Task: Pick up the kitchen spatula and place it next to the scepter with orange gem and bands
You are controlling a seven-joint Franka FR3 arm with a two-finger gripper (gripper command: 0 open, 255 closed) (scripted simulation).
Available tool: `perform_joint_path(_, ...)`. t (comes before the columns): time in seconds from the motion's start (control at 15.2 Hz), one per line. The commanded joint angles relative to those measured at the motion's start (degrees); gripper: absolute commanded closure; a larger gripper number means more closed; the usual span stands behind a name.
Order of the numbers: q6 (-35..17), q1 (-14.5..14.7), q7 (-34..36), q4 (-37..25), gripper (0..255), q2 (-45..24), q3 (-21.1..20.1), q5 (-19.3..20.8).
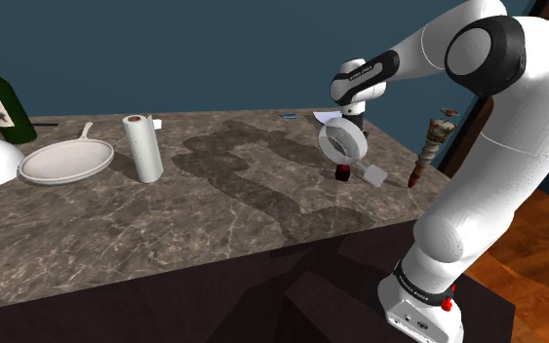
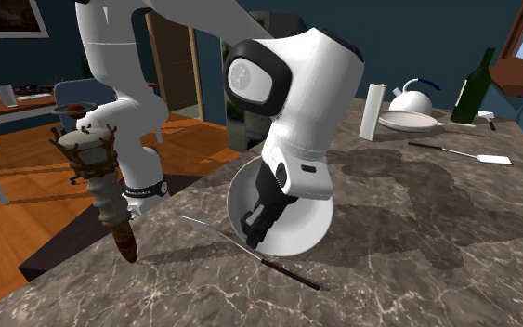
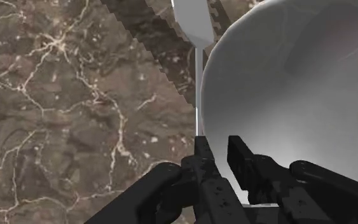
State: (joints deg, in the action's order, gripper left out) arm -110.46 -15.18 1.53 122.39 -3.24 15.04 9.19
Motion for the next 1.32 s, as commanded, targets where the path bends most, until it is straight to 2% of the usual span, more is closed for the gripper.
perform_joint_path(0.0,0.0,0.0,0.0,0.0,255,0.0,0.0,0.0)
perform_joint_path(0.4,0.1,0.0,0.0,0.0,255,0.0,0.0,0.0)
perform_joint_path(0.46,0.1,0.0,0.0,0.0,0,0.0,0.0,0.0)
perform_joint_path(0.79,-4.7,-2.5,-13.5,13.5,0,16.7,3.3,-1.9)
perform_joint_path(1.06,-5.4,-4.7,-26.1,21.1,0,28.6,8.5,-3.2)
perform_joint_path(1.25,-7.1,-4.7,-26.7,22.5,0,28.4,9.0,-3.2)
